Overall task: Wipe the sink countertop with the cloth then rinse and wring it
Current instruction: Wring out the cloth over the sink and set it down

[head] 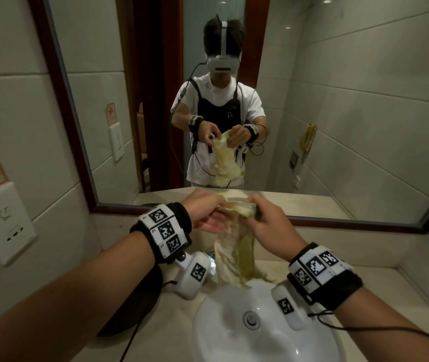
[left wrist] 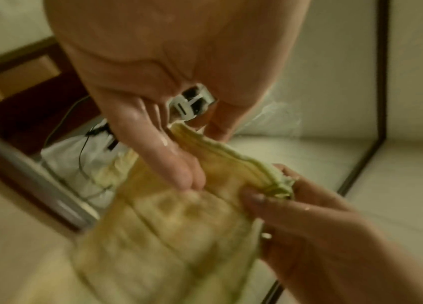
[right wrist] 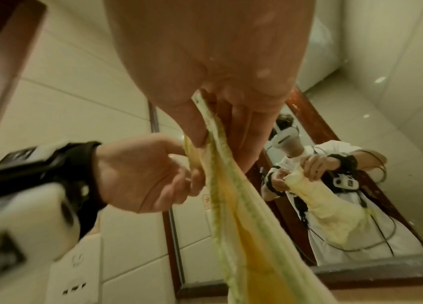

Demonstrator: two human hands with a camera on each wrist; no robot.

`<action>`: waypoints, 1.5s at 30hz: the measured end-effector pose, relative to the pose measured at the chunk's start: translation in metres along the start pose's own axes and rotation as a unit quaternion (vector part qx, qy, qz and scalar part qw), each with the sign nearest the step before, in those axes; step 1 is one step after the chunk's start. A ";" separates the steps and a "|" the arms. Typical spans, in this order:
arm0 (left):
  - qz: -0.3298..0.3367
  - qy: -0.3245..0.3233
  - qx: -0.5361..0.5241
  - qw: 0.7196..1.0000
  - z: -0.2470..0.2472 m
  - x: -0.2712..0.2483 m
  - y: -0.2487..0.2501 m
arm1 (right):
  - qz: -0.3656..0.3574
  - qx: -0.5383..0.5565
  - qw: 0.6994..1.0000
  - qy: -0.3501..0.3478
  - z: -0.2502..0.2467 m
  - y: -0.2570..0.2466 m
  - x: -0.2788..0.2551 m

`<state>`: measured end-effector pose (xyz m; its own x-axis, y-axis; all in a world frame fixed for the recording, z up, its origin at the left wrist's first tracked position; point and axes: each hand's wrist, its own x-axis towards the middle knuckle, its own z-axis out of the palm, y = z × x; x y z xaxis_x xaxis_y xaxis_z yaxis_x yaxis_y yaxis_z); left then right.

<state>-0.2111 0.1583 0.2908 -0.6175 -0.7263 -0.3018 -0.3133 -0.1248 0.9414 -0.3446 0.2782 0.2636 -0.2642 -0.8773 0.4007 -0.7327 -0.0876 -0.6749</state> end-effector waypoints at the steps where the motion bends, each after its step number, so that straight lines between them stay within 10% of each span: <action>1: 0.014 0.003 0.049 0.999 -0.004 0.002 -0.001 | 0.010 0.029 0.999 0.011 -0.002 0.003 0.002; 8: 0.117 -0.024 0.329 0.937 -0.015 0.015 -0.011 | -0.052 0.019 0.998 -0.040 0.000 0.010 0.002; 30: 0.349 -0.017 0.423 0.836 -0.029 0.008 -0.024 | 0.046 0.107 0.989 0.090 -0.008 0.042 0.010; 45: 0.256 0.009 0.377 0.890 -0.021 0.006 -0.021 | 0.058 0.214 0.974 0.034 0.003 0.037 0.009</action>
<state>-0.1927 0.1427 0.2720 -0.8093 -0.5689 0.1461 -0.3930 0.7094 0.5850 -0.3726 0.2655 0.2408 -0.3811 -0.8612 0.3363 -0.3703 -0.1911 -0.9090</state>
